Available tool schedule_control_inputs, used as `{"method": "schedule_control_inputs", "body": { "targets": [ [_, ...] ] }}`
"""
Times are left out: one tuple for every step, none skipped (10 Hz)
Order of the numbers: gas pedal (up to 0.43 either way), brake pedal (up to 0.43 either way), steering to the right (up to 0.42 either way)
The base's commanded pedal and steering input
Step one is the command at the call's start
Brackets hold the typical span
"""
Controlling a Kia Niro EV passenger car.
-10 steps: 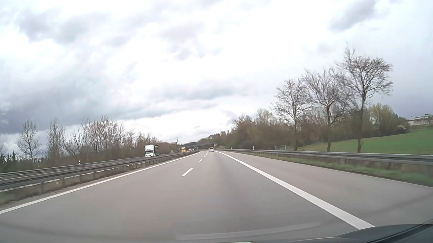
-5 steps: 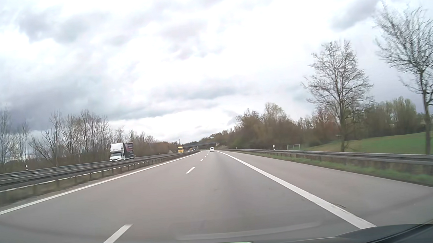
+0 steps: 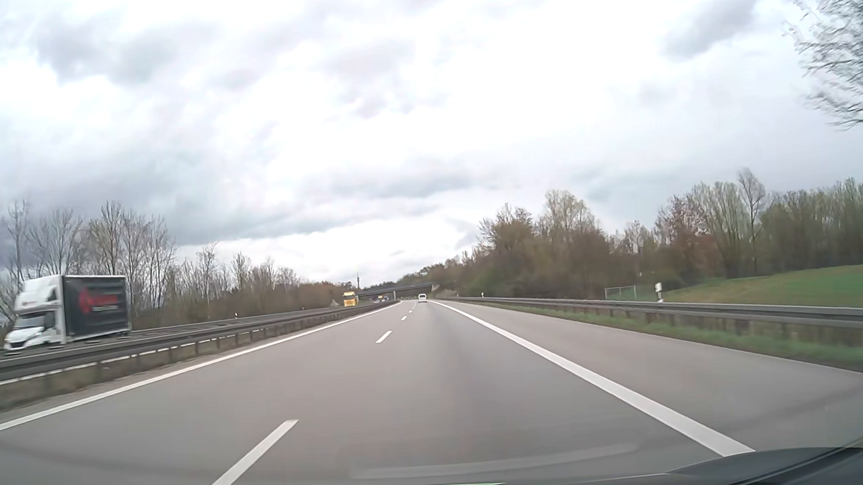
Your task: Follow the waypoints while adhering to traffic rules and regulations
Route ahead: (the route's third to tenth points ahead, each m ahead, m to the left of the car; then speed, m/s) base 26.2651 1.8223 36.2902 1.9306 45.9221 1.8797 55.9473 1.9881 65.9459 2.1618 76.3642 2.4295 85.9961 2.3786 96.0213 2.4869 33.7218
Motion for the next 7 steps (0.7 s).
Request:
{"method": "schedule_control_inputs", "body": {
  "targets": [
    [0.449, 0.000, -0.004],
    [0.449, 0.000, -0.004],
    [0.449, 0.000, -0.004],
    [0.449, 0.000, -0.004],
    [0.449, 0.000, -0.004],
    [0.449, 0.000, -0.004],
    [0.449, 0.000, -0.004]
  ]
}}
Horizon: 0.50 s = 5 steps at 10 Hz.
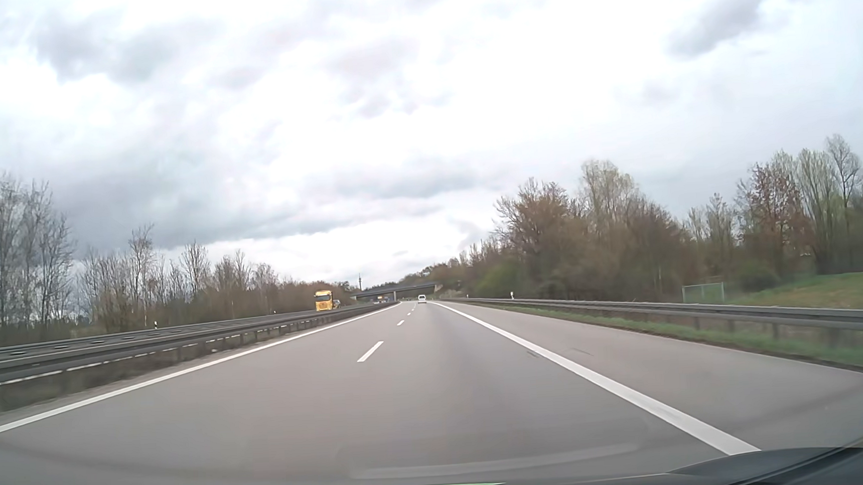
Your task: Follow the waypoints while adhering to traffic rules and regulations
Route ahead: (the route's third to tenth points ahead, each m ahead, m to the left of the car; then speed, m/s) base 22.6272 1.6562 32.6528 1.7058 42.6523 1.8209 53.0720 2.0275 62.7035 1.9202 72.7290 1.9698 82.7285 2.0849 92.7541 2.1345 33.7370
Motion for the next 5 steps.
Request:
{"method": "schedule_control_inputs", "body": {
  "targets": [
    [0.449, 0.000, -0.004],
    [0.449, 0.000, -0.004],
    [0.449, 0.000, -0.004],
    [0.449, 0.000, -0.004],
    [0.449, 0.000, -0.003]
  ]
}}
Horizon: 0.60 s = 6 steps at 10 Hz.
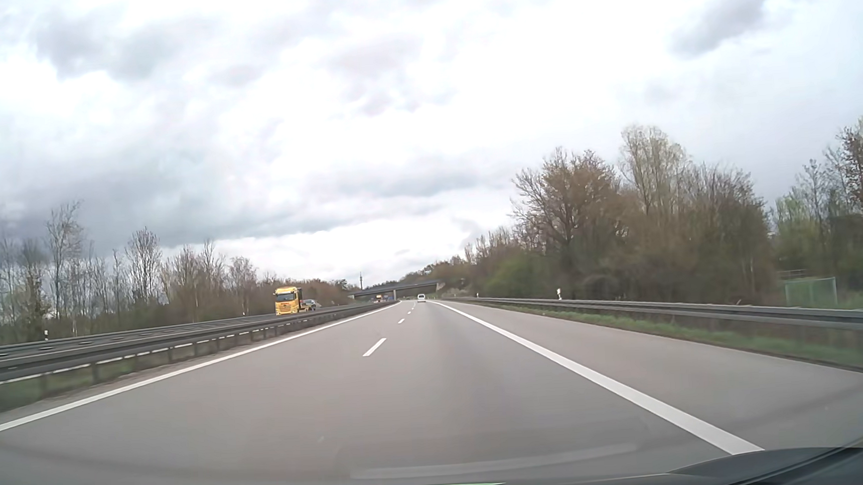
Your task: Follow the waypoints while adhering to traffic rules and regulations
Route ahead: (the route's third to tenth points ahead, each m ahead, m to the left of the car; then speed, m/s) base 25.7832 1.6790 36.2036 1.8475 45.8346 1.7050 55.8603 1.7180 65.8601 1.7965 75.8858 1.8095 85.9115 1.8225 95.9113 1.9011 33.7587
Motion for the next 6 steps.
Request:
{"method": "schedule_control_inputs", "body": {
  "targets": [
    [0.449, 0.000, -0.003],
    [0.449, 0.000, -0.003],
    [0.449, 0.000, -0.003],
    [0.449, 0.000, -0.003],
    [0.449, 0.000, -0.003],
    [0.449, 0.000, -0.003]
  ]
}}
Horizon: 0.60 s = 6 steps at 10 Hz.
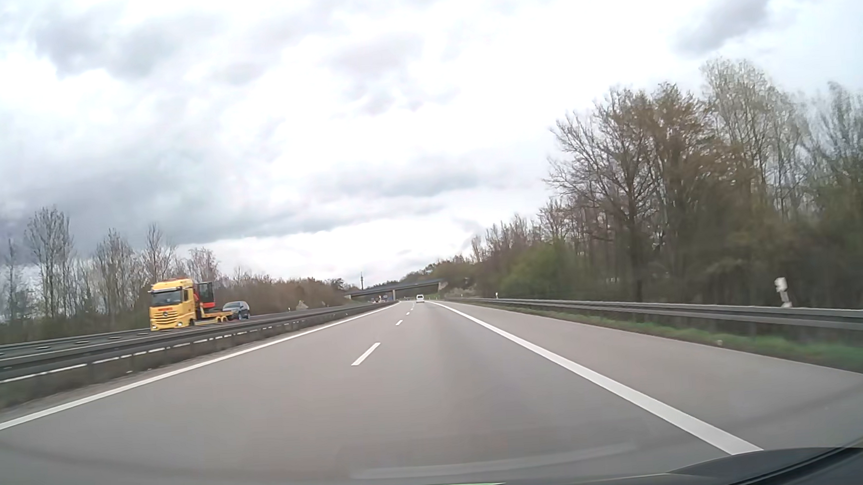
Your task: Follow the waypoints while adhering to traffic rules and regulations
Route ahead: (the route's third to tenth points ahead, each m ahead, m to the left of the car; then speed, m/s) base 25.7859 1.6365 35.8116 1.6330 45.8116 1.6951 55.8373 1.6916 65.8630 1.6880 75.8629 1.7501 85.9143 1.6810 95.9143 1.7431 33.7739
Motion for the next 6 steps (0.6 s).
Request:
{"method": "schedule_control_inputs", "body": {
  "targets": [
    [0.449, 0.000, -0.003],
    [0.449, 0.000, -0.004],
    [0.449, 0.000, -0.004],
    [0.449, 0.000, -0.004],
    [0.449, 0.000, -0.004],
    [0.449, 0.000, -0.004]
  ]
}}
